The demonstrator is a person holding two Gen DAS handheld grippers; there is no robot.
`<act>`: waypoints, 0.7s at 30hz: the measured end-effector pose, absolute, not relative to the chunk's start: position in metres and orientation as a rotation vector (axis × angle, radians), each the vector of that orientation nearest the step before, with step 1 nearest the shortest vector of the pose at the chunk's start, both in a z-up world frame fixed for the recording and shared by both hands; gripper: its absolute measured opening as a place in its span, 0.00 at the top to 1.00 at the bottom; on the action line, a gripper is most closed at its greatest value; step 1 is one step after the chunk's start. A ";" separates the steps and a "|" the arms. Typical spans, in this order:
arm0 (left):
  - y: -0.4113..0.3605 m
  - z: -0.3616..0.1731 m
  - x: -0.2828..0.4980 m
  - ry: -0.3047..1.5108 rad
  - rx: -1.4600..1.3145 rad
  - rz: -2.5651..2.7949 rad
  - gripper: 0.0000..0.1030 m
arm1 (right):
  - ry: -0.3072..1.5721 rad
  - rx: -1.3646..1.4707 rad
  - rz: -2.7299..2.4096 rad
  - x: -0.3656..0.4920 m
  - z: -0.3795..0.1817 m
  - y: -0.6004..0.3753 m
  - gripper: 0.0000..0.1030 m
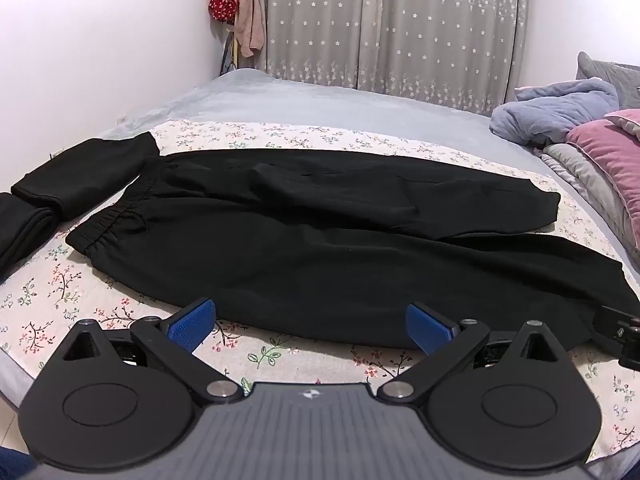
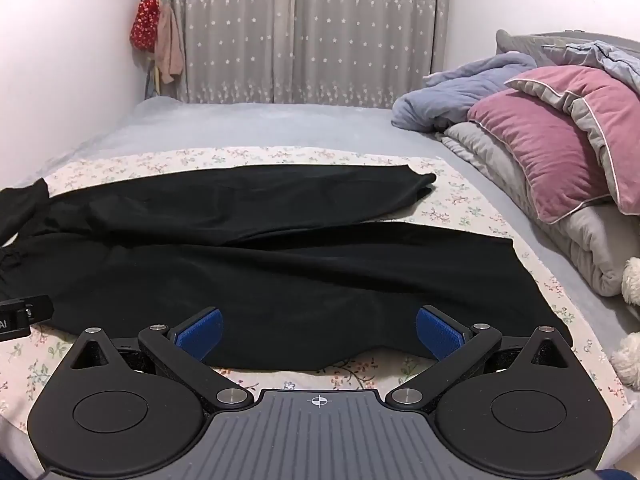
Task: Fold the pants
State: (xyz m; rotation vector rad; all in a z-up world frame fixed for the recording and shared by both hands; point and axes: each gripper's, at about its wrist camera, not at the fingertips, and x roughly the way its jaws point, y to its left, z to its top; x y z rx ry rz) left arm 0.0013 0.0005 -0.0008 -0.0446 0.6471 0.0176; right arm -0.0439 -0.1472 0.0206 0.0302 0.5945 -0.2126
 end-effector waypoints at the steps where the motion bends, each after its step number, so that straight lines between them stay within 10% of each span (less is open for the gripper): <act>1: 0.001 -0.001 0.002 0.648 -0.045 0.019 0.00 | 0.596 0.031 -0.212 -0.043 0.020 -0.145 0.00; 21: -0.004 -0.002 0.001 0.663 -0.028 0.028 0.00 | 0.600 0.038 -0.211 -0.043 0.018 -0.144 0.00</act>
